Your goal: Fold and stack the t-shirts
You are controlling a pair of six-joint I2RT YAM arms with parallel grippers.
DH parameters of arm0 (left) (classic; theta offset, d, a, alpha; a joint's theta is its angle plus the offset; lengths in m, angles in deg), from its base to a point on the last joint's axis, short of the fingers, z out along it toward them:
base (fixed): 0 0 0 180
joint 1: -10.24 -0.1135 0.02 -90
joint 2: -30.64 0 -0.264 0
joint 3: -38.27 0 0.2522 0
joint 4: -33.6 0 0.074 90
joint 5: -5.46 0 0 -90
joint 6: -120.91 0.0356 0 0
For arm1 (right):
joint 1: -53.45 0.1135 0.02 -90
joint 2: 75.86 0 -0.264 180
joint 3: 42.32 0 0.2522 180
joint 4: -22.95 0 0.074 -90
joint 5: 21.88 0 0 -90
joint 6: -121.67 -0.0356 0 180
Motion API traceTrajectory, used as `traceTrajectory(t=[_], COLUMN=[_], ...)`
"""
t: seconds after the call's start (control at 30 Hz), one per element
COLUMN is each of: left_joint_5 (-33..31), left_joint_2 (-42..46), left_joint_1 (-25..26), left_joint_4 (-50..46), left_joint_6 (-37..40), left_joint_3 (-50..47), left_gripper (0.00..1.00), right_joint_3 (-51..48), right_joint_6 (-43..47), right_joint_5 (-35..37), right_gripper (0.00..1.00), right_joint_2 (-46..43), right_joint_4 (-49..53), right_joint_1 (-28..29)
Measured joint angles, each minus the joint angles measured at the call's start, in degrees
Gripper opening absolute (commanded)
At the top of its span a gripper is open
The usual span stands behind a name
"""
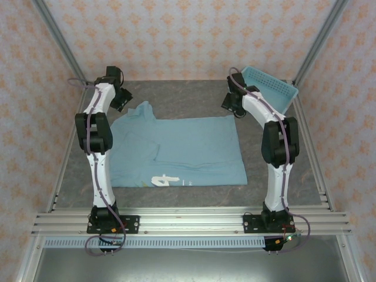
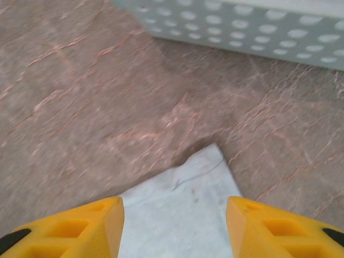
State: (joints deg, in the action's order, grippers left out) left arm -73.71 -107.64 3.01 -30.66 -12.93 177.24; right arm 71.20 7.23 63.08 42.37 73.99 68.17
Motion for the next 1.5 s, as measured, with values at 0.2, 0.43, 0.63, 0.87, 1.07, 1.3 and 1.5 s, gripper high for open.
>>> traceTrajectory(t=[0.2, 0.43, 0.63, 0.87, 1.07, 1.3, 1.5], left_joint_5=[-1.0, -2.3, -2.3, -2.8, -3.8, -5.9, -5.9], left_joint_2=[-4.9, -5.7, -7.1, -7.4, -7.4, -7.3, -6.4], left_joint_1=[0.4, 1.5, 1.7, 1.7, 1.7, 1.7, 1.9], left_joint_4=[-1.6, -2.3, -2.8, -3.3, -4.0, -4.2, -4.2], left_joint_6=[2.3, 3.5, 4.8, 5.2, 6.2, 6.3, 6.2], left_joint_3=[3.0, 4.3, 6.1, 6.4, 8.1, 10.0, 10.0], left_gripper=[0.45, 0.37, 0.26, 0.09, 0.0, 0.0, 0.0], right_joint_3=[-3.8, -5.2, -7.0, -8.4, -8.8, -9.7, -7.9], right_joint_6=[-0.6, -1.2, -1.7, -1.9, -1.9, -2.7, -4.0], right_joint_5=[-1.3, -2.8, -3.3, -3.4, -3.2, -1.1, 1.5], right_gripper=[0.54, 0.54, 0.54, 0.54, 0.54, 0.54, 0.56], right_joint_2=[-3.5, -3.7, -4.3, -4.7, -4.9, -4.8, -0.7], right_joint_4=[-0.8, -0.9, -1.4, -1.6, -2.3, -3.8, -5.0], right_joint_1=[0.1, 0.0, 0.0, 0.0, 0.0, 0.0, 0.0])
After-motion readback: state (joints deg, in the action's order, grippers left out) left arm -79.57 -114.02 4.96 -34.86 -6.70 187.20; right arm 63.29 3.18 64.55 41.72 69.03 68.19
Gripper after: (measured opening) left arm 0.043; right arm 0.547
